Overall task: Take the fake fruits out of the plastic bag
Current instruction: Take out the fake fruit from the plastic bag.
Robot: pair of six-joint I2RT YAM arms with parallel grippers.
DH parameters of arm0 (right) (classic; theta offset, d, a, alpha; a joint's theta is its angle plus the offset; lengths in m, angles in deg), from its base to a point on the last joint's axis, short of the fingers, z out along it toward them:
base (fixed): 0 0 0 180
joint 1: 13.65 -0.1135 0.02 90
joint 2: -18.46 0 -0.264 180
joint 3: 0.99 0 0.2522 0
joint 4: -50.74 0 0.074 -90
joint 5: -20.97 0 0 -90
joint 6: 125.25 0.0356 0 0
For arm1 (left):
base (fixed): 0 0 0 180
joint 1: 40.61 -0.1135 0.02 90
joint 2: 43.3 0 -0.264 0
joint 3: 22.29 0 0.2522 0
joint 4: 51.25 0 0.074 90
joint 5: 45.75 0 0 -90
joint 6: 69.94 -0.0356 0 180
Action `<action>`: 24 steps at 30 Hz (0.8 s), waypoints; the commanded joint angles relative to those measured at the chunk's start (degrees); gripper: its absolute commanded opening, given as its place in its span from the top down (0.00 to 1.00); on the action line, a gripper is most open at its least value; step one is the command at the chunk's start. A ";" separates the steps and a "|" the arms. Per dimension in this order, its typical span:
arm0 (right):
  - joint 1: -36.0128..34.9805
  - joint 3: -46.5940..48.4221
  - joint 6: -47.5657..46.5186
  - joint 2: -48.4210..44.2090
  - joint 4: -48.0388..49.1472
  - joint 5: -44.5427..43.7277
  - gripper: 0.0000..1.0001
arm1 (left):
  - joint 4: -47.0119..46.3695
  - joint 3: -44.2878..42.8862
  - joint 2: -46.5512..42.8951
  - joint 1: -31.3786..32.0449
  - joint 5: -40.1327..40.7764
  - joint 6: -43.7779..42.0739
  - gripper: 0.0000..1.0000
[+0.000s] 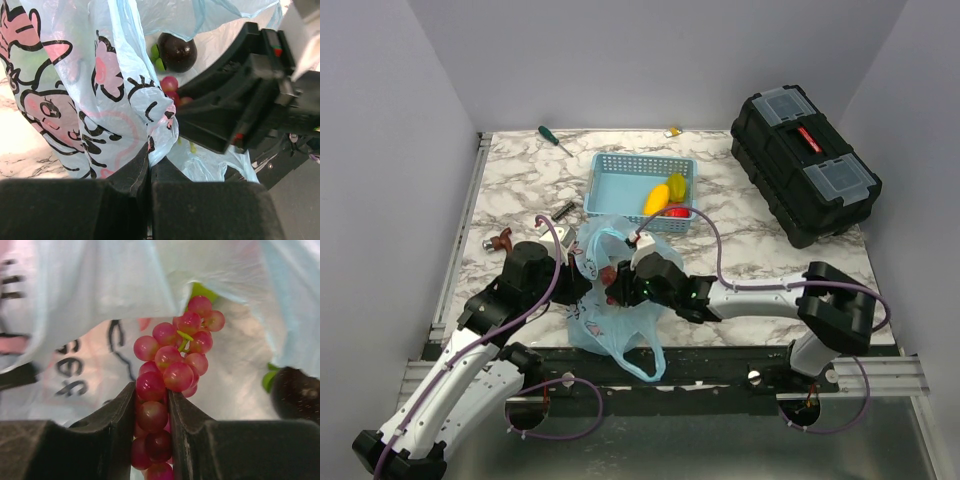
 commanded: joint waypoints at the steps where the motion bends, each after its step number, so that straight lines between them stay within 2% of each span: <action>1: -0.28 -1.82 -0.64 -5.43 1.68 10.86 0.99 | -0.55 0.29 -0.44 0.21 0.20 0.19 1.00; 6: -0.24 -2.97 -1.74 -10.38 1.48 19.12 0.99 | -0.56 0.28 -0.48 0.25 0.26 0.28 1.00; 13: -0.26 -4.34 -3.30 -20.54 -2.33 17.76 0.99 | -0.41 0.29 -0.64 0.25 0.51 0.28 1.00; 18: -0.26 -2.44 -6.53 -28.39 -10.10 12.42 0.99 | -0.45 0.29 -0.32 0.34 0.32 0.28 1.00; 24: -0.16 -1.48 -8.58 -37.98 -15.51 -4.43 0.99 | -0.38 0.18 -0.12 0.34 0.36 0.36 1.00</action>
